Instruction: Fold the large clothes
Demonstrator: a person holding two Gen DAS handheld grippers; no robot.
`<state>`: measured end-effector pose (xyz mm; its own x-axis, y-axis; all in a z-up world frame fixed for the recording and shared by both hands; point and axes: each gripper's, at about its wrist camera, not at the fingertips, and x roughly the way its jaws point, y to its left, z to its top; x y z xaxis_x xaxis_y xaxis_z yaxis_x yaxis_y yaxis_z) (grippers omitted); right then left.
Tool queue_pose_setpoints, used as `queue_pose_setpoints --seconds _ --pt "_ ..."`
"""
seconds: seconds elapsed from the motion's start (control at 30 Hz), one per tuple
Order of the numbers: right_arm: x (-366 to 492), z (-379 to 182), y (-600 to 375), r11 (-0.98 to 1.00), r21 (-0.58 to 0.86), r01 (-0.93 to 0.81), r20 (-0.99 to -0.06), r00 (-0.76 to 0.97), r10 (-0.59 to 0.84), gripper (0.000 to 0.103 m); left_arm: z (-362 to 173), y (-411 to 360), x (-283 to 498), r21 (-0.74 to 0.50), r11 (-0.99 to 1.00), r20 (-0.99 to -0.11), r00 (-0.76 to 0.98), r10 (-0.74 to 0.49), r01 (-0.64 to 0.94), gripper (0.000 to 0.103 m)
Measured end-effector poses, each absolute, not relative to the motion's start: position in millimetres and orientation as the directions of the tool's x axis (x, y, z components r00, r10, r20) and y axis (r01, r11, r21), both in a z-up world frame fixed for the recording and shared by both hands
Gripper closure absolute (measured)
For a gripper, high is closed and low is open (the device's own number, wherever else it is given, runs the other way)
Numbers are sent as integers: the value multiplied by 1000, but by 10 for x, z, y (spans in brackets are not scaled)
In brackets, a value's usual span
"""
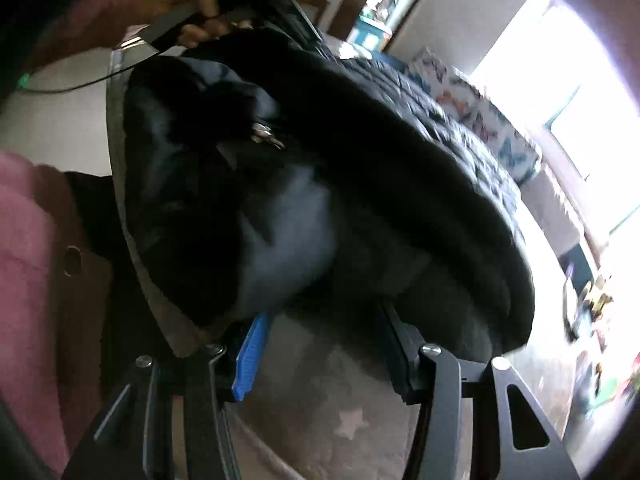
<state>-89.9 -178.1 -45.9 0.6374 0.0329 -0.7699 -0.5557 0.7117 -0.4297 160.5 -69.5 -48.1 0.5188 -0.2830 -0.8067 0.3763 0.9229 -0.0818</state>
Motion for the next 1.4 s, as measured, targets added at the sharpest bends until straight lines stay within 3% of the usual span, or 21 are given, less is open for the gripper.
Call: queue_pose_setpoints --seconds 0.43,0.73,0.9,0.97,1.13,1.4 --pt "-1076 -648 -1537 536 -690 -488 -580 814 -6 38 -488 -711 1609 -77 922 -808 518 -280 380 81" --pt "-775 -765 -1346 568 -617 -544 -620 781 75 39 -487 -723 1606 -67 920 -813 513 -275 387 81" --pt "-583 -583 -1376 671 -474 -570 -706 702 97 64 -321 -853 1536 51 893 -837 507 -206 447 81" --pt "-538 -504 -1404 699 -440 -564 -717 690 105 68 -192 -921 1490 73 870 -832 511 -217 488 81" --pt "-454 -368 -1487 749 -368 -552 -729 671 136 73 30 -1127 1549 -14 800 -818 453 -354 600 81" --pt "-567 -256 -1539 792 -308 -526 -728 667 160 80 -438 -1281 2008 -172 716 -890 205 -408 677 81"
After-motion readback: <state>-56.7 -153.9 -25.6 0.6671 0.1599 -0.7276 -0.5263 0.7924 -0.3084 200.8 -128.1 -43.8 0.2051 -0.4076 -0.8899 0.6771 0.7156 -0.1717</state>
